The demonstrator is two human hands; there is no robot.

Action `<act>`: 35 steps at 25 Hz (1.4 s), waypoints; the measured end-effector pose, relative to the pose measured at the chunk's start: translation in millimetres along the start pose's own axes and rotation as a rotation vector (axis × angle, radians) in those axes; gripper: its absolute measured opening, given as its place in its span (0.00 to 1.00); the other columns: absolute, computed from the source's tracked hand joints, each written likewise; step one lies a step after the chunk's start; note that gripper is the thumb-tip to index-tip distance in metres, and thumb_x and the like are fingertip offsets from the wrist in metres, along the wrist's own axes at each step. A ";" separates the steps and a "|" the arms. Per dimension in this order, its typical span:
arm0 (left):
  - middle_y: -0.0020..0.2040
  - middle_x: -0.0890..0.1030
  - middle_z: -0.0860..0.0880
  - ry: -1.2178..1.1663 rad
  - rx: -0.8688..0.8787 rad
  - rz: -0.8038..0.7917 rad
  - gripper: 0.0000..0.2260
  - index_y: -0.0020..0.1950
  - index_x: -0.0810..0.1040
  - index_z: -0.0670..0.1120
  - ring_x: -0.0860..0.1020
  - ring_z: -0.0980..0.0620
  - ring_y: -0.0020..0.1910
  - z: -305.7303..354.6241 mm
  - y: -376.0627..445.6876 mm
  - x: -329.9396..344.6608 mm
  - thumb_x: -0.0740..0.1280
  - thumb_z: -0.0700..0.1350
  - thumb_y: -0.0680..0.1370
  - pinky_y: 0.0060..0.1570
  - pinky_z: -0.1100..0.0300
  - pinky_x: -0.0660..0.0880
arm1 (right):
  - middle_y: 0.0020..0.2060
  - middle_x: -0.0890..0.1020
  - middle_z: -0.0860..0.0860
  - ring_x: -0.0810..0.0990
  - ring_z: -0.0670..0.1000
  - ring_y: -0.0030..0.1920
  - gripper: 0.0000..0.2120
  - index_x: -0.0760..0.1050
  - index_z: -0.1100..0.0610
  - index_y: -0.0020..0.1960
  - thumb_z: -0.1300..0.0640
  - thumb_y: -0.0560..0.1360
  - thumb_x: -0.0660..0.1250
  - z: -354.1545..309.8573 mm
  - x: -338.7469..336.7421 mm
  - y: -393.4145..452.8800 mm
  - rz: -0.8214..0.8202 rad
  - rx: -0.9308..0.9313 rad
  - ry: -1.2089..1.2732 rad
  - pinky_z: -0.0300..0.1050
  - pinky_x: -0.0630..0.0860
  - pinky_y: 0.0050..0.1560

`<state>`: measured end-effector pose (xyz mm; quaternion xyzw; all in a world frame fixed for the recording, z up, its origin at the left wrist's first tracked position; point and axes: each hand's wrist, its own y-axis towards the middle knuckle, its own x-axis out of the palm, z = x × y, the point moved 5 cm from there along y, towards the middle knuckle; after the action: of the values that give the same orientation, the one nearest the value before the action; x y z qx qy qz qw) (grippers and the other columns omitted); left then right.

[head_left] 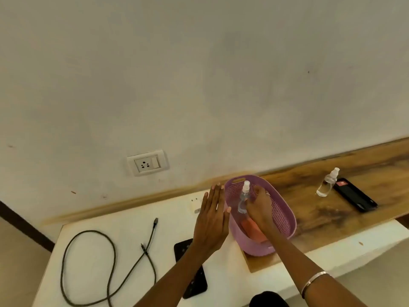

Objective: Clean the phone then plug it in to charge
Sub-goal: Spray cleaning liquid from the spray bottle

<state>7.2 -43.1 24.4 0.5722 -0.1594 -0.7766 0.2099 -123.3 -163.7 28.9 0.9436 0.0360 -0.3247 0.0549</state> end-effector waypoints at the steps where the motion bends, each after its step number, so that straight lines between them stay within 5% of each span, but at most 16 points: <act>1: 0.82 0.46 0.50 -0.036 -0.009 0.010 0.25 0.82 0.44 0.46 0.45 0.52 0.81 2.9 2.1 0.6 0.44 0.52 0.85 0.80 0.56 0.43 | 0.49 0.82 0.55 0.82 0.54 0.45 0.17 0.73 0.60 0.60 0.61 0.73 0.70 1.3 4.3 5.7 -0.039 0.005 -0.001 0.39 0.74 0.38; 9: 0.82 0.48 0.49 -0.057 -0.019 -0.068 0.26 0.81 0.49 0.44 0.43 0.53 0.81 -2.5 17.2 10.1 0.47 0.50 0.85 0.80 0.55 0.46 | 0.53 0.83 0.54 0.82 0.54 0.52 0.20 0.77 0.57 0.60 0.58 0.69 0.75 10.1 21.9 23.4 -0.200 0.013 -0.105 0.48 0.78 0.52; 15: 0.81 0.53 0.45 -0.063 0.016 -0.006 0.25 0.80 0.54 0.39 0.49 0.48 0.81 9.6 32.0 -3.6 0.53 0.46 0.84 0.80 0.51 0.51 | 0.38 0.83 0.47 0.80 0.45 0.36 0.08 0.79 0.53 0.46 0.57 0.68 0.75 -3.8 5.4 21.0 -0.108 -0.082 -0.092 0.31 0.68 0.31; 18: 0.81 0.53 0.45 -0.078 0.039 0.026 0.26 0.80 0.53 0.39 0.49 0.48 0.81 17.1 45.0 -18.7 0.55 0.45 0.84 0.80 0.51 0.51 | 0.37 0.81 0.43 0.77 0.38 0.32 0.07 0.79 0.52 0.46 0.55 0.70 0.74 -24.4 -6.8 13.4 -0.095 -0.142 -0.063 0.27 0.66 0.30; 22: 0.82 0.51 0.45 -0.159 0.012 0.062 0.26 0.80 0.50 0.39 0.47 0.49 0.81 19.9 64.3 -53.9 0.51 0.45 0.84 0.80 0.53 0.48 | 0.43 0.83 0.48 0.80 0.48 0.41 0.12 0.79 0.56 0.51 0.53 0.70 0.74 -65.9 -18.1 -1.5 -0.092 -0.267 -0.060 0.34 0.71 0.39; 27: 0.79 0.60 0.46 -0.256 -0.039 0.145 0.24 0.80 0.57 0.42 0.56 0.52 0.79 18.2 70.6 -108.4 0.48 0.50 0.85 0.78 0.58 0.53 | 0.48 0.82 0.52 0.79 0.51 0.45 0.11 0.79 0.58 0.54 0.58 0.72 0.72 -124.5 -21.0 -34.4 -0.112 -0.414 -0.019 0.40 0.71 0.43; 30: 0.59 0.83 0.49 -0.373 -0.105 0.199 0.15 0.65 0.77 0.49 0.80 0.55 0.59 7.4 58.6 -143.0 0.54 0.51 0.85 0.61 0.58 0.76 | 0.47 0.82 0.52 0.78 0.50 0.45 0.11 0.78 0.58 0.54 0.59 0.72 0.71 -150.8 -14.3 -59.0 -0.178 -0.473 -0.006 0.39 0.72 0.44; 32: 0.44 0.85 0.51 -0.460 -0.134 0.229 0.12 0.54 0.80 0.48 0.82 0.56 0.43 -3.5 45.4 -165.2 0.59 0.50 0.85 0.46 0.61 0.79 | 0.47 0.81 0.51 0.78 0.50 0.45 0.13 0.78 0.58 0.55 0.56 0.72 0.72 -163.2 -6.9 -75.2 -0.236 -0.500 -0.006 0.39 0.71 0.44; 35: 0.48 0.86 0.51 -0.631 -0.239 0.201 0.09 0.58 0.83 0.45 0.83 0.62 0.47 -29.1 24.6 -192.1 0.65 0.43 0.82 0.51 0.70 0.78 | 0.46 0.82 0.52 0.77 0.48 0.43 0.14 0.78 0.56 0.55 0.53 0.71 0.72 -181.5 7.7 -103.6 -0.311 -0.564 -0.029 0.37 0.69 0.43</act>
<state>87.9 33.2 185.7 0.2566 -0.1799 -0.9039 0.2912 -17.4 -37.7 157.9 0.8696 0.2677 -0.3196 0.2646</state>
